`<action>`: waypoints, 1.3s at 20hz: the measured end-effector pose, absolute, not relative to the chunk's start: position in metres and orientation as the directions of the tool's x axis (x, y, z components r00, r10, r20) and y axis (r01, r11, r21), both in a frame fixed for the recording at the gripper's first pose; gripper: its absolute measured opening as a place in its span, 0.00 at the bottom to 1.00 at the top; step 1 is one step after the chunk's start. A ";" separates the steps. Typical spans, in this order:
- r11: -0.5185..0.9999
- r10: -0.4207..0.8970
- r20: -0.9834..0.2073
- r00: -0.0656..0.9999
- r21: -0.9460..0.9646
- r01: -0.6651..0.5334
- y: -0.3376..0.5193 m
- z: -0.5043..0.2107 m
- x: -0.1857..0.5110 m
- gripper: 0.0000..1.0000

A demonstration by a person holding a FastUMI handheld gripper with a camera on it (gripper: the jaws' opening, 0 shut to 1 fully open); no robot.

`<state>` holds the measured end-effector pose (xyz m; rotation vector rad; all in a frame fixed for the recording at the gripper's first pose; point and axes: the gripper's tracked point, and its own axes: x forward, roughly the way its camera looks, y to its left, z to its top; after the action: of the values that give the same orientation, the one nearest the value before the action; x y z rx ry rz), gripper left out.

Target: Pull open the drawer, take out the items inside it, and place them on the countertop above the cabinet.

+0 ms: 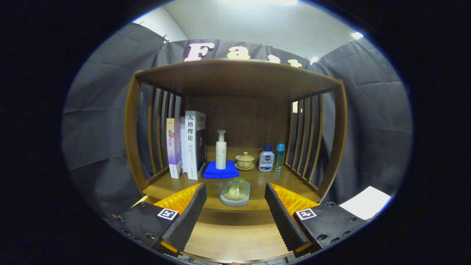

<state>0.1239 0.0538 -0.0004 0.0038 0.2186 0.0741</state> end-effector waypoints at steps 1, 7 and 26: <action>0.997 0.073 -0.203 0.976 0.016 -0.071 0.055 0.000 0.113 1.00; 0.997 0.071 -0.139 0.988 0.002 -0.072 0.052 -0.004 0.059 1.00; 0.991 0.116 -0.195 0.974 0.087 -0.101 0.047 -0.127 -0.021 1.00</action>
<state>-0.0207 0.0471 -0.1266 0.0764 0.2007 0.1092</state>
